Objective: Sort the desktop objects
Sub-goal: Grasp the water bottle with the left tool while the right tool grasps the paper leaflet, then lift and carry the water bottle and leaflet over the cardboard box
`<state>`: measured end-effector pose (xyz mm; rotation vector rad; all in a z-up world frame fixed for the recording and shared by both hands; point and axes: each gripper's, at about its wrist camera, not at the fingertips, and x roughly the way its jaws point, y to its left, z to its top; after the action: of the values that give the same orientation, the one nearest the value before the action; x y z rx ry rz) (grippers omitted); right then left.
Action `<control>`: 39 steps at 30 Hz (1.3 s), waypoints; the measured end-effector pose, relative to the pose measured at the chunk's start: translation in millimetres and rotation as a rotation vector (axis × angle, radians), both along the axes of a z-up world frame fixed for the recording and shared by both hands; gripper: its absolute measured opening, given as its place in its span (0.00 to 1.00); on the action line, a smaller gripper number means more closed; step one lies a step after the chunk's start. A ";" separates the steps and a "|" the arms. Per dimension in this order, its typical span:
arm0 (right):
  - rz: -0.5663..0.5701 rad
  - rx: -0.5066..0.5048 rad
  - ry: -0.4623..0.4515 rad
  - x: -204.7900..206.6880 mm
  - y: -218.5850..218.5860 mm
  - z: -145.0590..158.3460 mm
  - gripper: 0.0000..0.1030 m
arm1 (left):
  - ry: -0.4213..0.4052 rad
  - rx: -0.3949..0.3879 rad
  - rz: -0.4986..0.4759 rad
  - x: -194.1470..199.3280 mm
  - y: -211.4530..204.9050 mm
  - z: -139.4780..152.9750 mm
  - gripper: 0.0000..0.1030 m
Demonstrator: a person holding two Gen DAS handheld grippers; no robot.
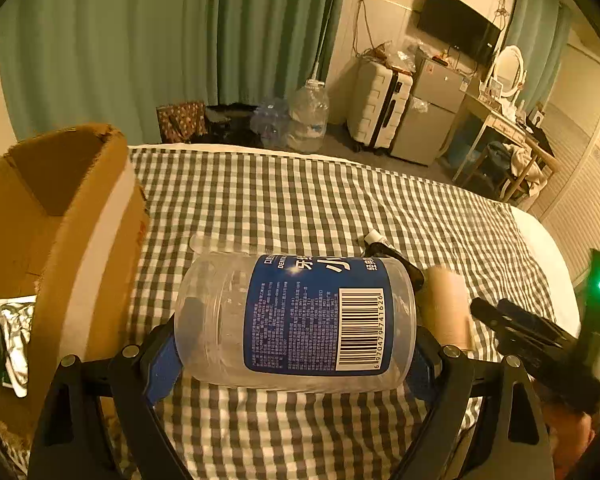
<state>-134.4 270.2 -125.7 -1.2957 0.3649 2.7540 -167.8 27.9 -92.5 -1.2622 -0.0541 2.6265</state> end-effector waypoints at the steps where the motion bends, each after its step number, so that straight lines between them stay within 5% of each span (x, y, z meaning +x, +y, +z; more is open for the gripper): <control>1: -0.009 0.000 -0.021 -1.4 1.9 -4.7 0.64 | -0.004 0.002 0.003 1.3 -0.2 -0.7 0.89; 4: -0.023 -0.059 -0.081 -13.7 10.7 -16.8 0.64 | -0.026 0.000 0.008 -1.4 0.4 -8.0 0.89; 8: 0.011 -0.072 -0.138 -21.7 -1.3 -31.2 0.80 | -0.048 -0.004 0.011 -7.6 6.6 -16.8 0.89; 16: 0.066 0.032 -0.284 -53.8 -31.3 -73.1 0.81 | -0.101 -0.027 -0.019 -8.8 20.5 -38.8 0.89; 21: 0.052 0.063 -0.265 -51.4 -32.7 -69.7 0.74 | -0.097 -0.029 -0.025 -7.8 22.5 -36.6 0.89; 30: 0.016 0.148 -0.064 -9.6 -41.7 24.6 0.74 | -0.016 -0.024 -0.018 10.2 15.6 3.5 0.89; 39: 0.124 0.218 0.133 28.9 -116.1 115.4 0.74 | 0.114 -0.005 0.023 36.6 -10.4 65.2 0.89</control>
<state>-105.5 154.1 -10.3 -1.1231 -0.0107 2.8905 -131.2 17.5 -27.3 -1.1179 -0.0441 2.7141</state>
